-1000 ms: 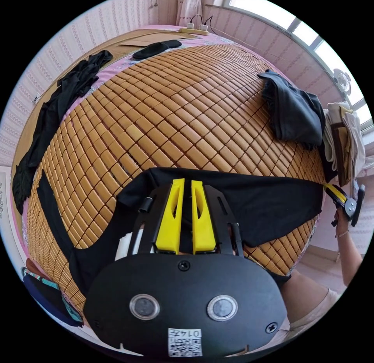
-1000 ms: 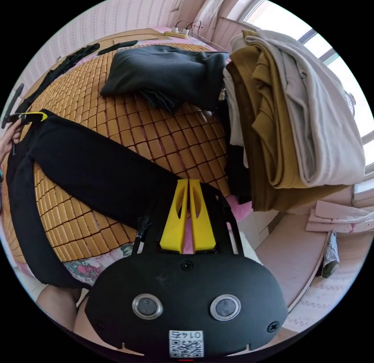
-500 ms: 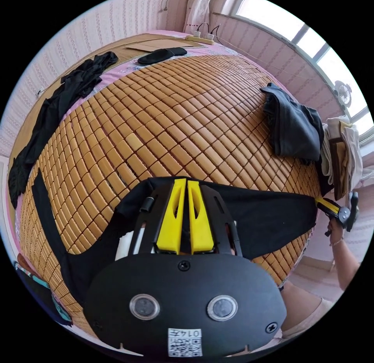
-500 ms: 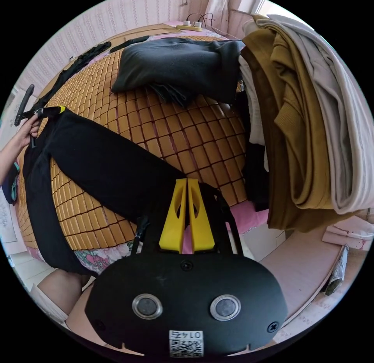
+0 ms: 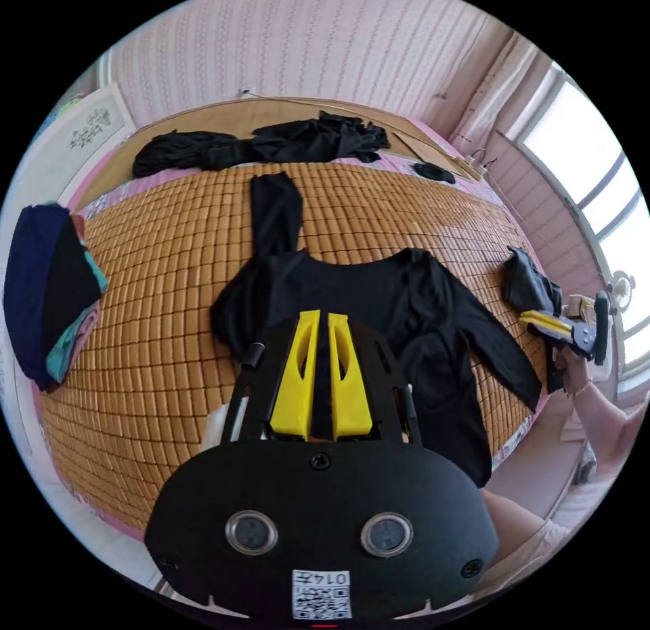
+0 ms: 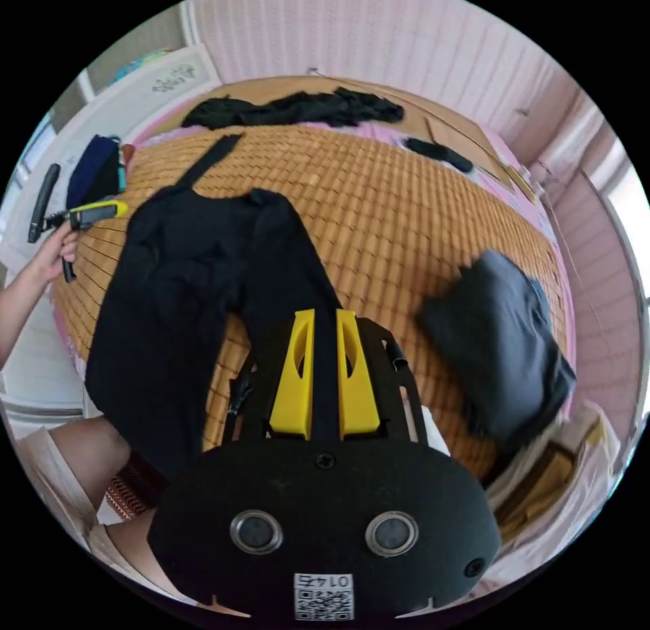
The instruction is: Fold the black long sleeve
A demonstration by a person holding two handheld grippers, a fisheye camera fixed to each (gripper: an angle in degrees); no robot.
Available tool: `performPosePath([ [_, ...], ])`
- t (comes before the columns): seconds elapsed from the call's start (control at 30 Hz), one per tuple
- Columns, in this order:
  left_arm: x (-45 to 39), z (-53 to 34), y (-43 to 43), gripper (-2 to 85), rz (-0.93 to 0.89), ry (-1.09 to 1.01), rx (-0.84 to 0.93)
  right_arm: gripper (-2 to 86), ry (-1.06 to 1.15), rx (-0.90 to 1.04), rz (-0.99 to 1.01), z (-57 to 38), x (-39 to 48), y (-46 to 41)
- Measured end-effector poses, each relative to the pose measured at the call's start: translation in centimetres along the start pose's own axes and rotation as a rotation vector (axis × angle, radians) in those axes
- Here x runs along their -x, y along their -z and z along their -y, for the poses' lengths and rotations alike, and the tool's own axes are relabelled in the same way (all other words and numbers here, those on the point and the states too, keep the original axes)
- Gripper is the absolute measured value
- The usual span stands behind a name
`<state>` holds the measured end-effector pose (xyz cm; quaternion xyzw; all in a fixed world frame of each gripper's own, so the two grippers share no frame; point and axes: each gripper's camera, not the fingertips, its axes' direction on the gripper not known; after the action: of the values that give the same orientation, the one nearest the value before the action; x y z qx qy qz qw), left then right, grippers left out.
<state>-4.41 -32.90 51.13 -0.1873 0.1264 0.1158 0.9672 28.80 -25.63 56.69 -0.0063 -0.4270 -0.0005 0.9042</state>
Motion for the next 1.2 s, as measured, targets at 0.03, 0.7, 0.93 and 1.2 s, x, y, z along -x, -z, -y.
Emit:
performPosePath([
  [0.03,2.1,-1.1,0.4,2.7,0.019,0.034,0.000,6.0,0.040,-0.017,0.031,2.2,1.0,-1.2],
  [0.7,15.3,-8.5,-3.6,-0.7,-0.102,0.201,0.029,0.8,0.328,0.069,0.212,27.2,16.7,-29.0],
  [0.93,16.4,-16.1,4.9,-0.3,-0.230,0.185,-0.207,2.1,0.884,-0.151,0.738,24.8,25.7,-20.8],
  [1.2,22.2,-23.8,9.6,5.0,-0.082,0.235,-0.181,8.8,0.846,0.077,0.527,18.6,21.4,-29.0],
])
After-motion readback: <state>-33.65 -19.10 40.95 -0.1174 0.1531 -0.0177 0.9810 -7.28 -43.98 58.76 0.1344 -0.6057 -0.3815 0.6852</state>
